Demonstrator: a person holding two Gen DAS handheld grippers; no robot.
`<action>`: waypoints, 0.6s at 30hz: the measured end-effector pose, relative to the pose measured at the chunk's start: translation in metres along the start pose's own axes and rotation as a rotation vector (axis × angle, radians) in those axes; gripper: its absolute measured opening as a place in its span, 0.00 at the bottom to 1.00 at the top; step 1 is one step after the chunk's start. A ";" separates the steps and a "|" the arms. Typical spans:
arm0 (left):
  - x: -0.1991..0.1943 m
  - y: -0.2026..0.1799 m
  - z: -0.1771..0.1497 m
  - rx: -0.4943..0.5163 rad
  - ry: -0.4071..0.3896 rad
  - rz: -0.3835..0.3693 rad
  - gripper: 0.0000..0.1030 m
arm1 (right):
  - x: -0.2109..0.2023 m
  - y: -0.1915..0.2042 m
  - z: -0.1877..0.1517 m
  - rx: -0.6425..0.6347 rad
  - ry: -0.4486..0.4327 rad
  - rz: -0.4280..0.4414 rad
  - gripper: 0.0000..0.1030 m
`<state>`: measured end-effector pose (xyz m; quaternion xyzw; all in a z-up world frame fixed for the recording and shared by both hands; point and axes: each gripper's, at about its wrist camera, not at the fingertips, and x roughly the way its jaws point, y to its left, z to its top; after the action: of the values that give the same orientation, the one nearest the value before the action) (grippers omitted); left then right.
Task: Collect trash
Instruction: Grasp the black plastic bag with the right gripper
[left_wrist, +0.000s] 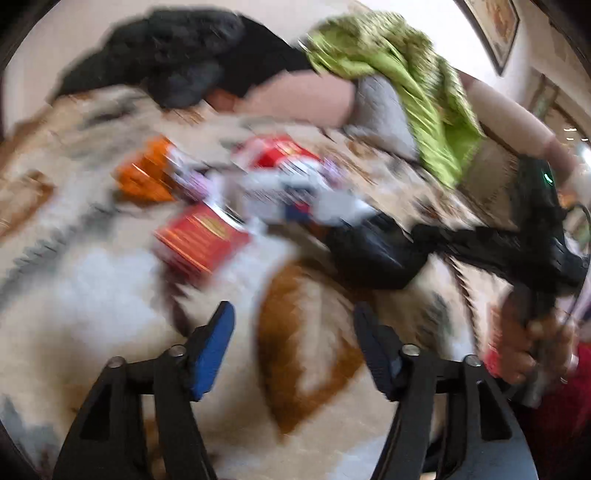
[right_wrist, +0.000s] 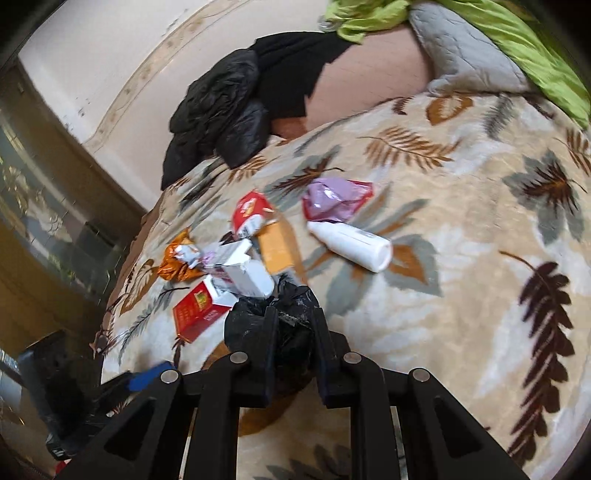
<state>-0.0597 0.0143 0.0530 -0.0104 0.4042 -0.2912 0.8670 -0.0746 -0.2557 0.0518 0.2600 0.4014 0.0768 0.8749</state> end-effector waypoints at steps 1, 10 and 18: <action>0.000 0.004 0.005 -0.004 -0.031 0.057 0.67 | 0.001 0.000 -0.001 -0.007 0.016 -0.004 0.18; 0.043 0.027 0.048 -0.021 -0.066 0.223 0.76 | 0.013 -0.012 -0.011 -0.021 0.171 0.029 0.39; 0.071 0.012 0.039 0.121 0.025 0.292 0.77 | 0.017 -0.017 -0.013 -0.014 0.208 0.045 0.50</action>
<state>0.0094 -0.0209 0.0272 0.1044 0.3938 -0.1859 0.8941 -0.0739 -0.2594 0.0248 0.2533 0.4837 0.1260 0.8282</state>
